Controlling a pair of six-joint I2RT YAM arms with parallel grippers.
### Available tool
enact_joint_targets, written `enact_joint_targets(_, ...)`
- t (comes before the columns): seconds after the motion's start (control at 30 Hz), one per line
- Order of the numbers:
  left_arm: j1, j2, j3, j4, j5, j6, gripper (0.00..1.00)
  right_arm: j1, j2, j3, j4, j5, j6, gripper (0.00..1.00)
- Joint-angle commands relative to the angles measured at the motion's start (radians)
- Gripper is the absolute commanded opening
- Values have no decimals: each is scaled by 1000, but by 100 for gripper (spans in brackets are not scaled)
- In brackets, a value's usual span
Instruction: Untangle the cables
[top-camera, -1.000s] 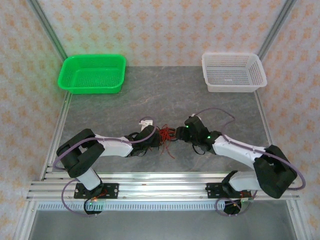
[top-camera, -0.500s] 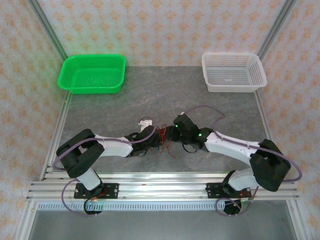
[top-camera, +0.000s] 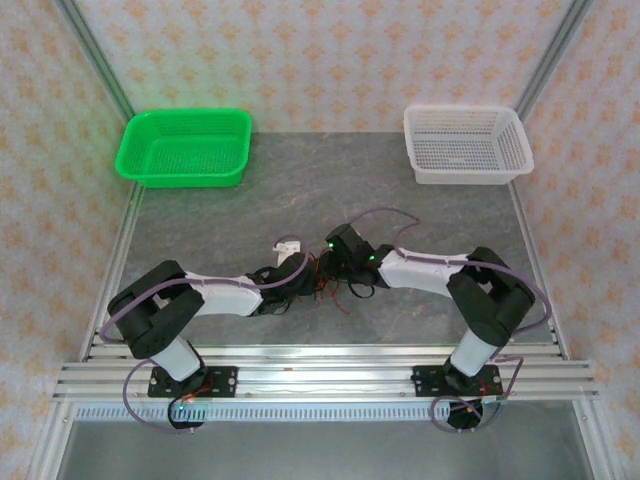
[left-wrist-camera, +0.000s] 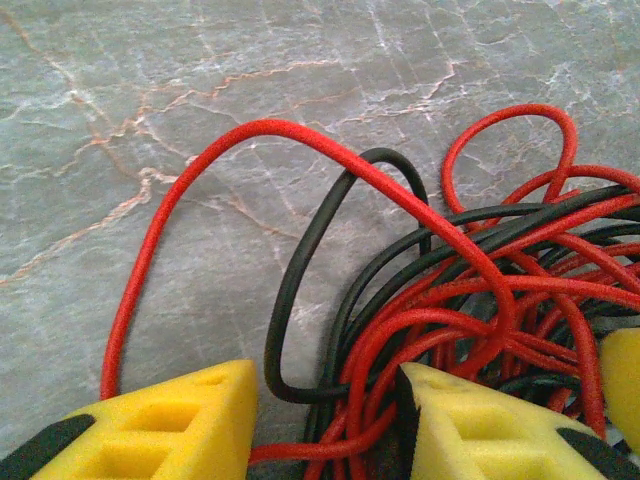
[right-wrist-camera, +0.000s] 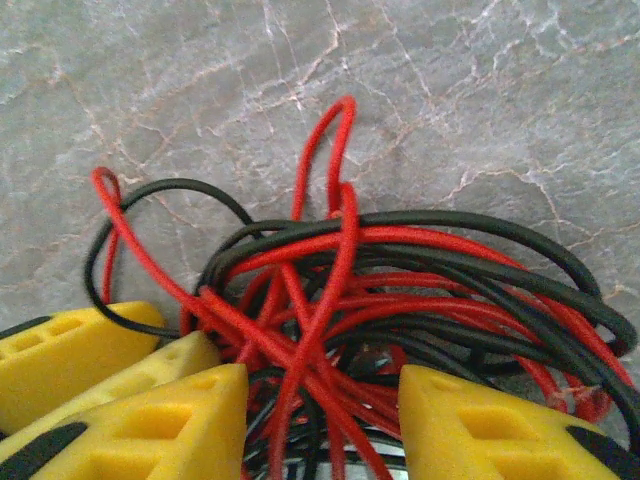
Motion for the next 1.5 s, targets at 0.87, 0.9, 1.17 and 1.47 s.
enact_joint_targets(0.87, 25, -57, 1, -168, -186, 79, 43, -26, -117, 73, -397, 156, -292, 0)
enact_joint_targets(0.9, 24, -60, 12, -165, -188, 91, 43, -30, -128, 61, -385, 137, -288, 0)
enact_joint_targets(1.17, 24, -111, 128, -144, -170, 231, 47, -45, -183, -20, -274, 72, -198, 4)
enact_joint_targets(1.47, 24, -227, 160, -136, -173, 303, 53, -62, -269, -75, -255, 108, -118, 33)
